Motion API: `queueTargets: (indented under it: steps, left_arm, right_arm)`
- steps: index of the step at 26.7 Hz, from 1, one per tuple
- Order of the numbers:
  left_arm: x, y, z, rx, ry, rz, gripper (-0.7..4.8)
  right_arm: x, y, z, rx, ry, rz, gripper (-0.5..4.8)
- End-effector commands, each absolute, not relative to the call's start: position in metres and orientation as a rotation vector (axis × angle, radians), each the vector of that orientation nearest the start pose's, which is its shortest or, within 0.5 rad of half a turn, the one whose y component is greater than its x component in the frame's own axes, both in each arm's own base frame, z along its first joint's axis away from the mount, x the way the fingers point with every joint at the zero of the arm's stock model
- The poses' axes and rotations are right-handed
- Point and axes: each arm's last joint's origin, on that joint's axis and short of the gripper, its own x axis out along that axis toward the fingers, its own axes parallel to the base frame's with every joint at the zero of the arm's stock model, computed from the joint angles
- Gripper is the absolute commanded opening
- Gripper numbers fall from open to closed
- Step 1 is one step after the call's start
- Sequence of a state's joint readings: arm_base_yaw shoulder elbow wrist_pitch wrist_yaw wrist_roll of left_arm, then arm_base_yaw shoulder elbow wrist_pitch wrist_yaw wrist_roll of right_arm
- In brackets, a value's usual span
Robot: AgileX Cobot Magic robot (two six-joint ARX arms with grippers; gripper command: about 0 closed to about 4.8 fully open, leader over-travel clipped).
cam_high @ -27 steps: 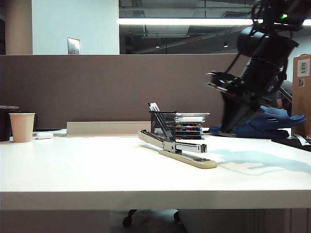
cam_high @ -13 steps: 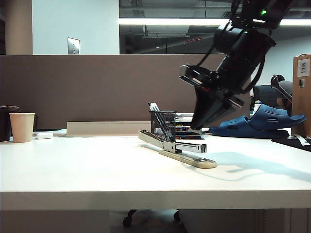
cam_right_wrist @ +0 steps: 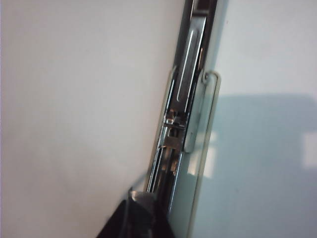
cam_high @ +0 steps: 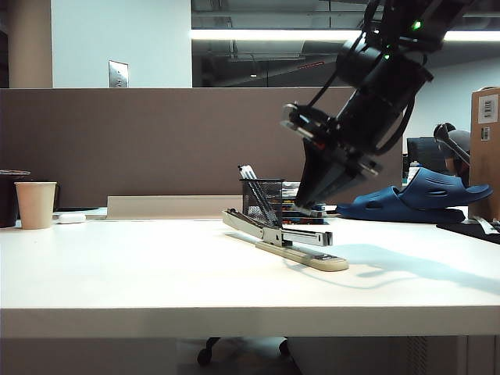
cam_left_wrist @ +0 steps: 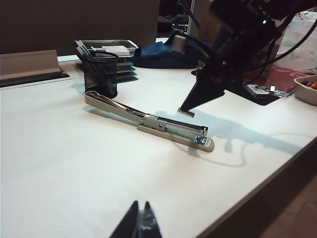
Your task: Pick up a set of staples and put them into the open stapler.
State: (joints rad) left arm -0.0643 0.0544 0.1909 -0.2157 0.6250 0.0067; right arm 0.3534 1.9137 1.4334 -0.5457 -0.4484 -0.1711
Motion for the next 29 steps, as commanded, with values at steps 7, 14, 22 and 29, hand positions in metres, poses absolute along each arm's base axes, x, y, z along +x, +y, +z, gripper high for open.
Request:
queueTargets:
  steps: [7,14,22,29]
  left_arm:
    - [0.08,-0.022,0.207,-0.007,0.056,-0.69,-0.06]
    - [0.08,-0.022,0.207,-0.007,0.055,-0.69,-0.06]
    - [0.08,-0.022,0.207,-0.007,0.055,-0.69,-0.06]
    - [0.08,-0.022,0.207,-0.007,0.055,-0.69,-0.06]
  right_arm:
    - [0.378,0.154,0.198,-0.071,1.016,0.828,0.35]
    - [0.378,0.154,0.196,-0.067,1.026,0.829,0.55]
    - [0.377,0.154,0.196,-0.066,1.033,0.827,1.4]
    - [0.378,0.153,0.196,-0.085,1.034,0.798,0.77]
